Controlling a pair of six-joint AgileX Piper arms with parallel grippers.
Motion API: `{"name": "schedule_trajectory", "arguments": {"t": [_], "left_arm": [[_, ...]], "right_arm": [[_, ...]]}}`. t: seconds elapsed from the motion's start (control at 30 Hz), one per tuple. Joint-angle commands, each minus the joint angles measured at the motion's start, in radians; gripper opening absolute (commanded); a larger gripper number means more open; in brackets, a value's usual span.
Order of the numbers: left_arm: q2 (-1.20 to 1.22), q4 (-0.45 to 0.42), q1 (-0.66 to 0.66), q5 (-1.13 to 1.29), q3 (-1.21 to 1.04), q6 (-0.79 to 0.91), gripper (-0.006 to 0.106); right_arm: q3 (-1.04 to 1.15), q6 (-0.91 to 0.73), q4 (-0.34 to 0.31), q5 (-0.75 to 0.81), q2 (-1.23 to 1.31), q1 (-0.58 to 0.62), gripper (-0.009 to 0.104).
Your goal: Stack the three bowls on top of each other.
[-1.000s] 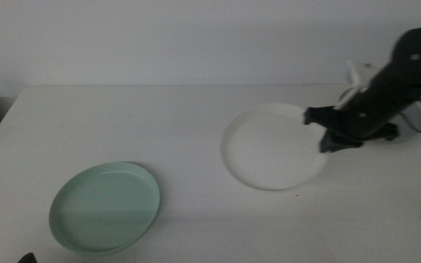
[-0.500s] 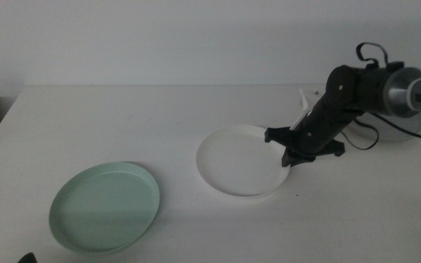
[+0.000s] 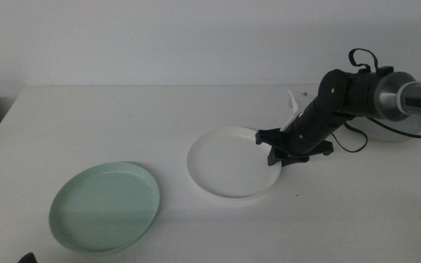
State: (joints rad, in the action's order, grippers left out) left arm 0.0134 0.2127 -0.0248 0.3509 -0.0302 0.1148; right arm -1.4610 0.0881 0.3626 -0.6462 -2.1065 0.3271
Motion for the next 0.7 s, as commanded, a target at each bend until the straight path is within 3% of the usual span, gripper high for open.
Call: {"name": "schedule_trajectory", "arguments": {"t": [0.0, 0.13, 0.23, 0.4, 0.67], "left_arm": [[0.011, 0.011, -0.001, -0.073, -0.006, -0.011, 0.09], [0.011, 0.011, -0.001, -0.073, -0.006, -0.011, 0.09], [0.011, 0.011, -0.001, -0.073, -0.006, -0.011, 0.09], [0.011, 0.011, -0.001, -0.073, -0.006, -0.011, 0.09], [0.011, 0.011, -0.001, -0.073, -0.006, -0.011, 0.09]], "right_arm": [[-0.025, -0.014, -0.003, 0.023, 0.081, 0.0, 0.034], [-0.025, -0.014, -0.042, 0.024, 0.183, -0.015, 0.055], [-0.026, -0.007, -0.13, 0.023, 0.279, -0.045, 0.061], [-0.073, 0.035, -0.23, -0.026, 0.387, -0.158, 0.061], [-0.279, -0.02, -0.265, -0.158, 0.325, -0.411, 0.061]]}}
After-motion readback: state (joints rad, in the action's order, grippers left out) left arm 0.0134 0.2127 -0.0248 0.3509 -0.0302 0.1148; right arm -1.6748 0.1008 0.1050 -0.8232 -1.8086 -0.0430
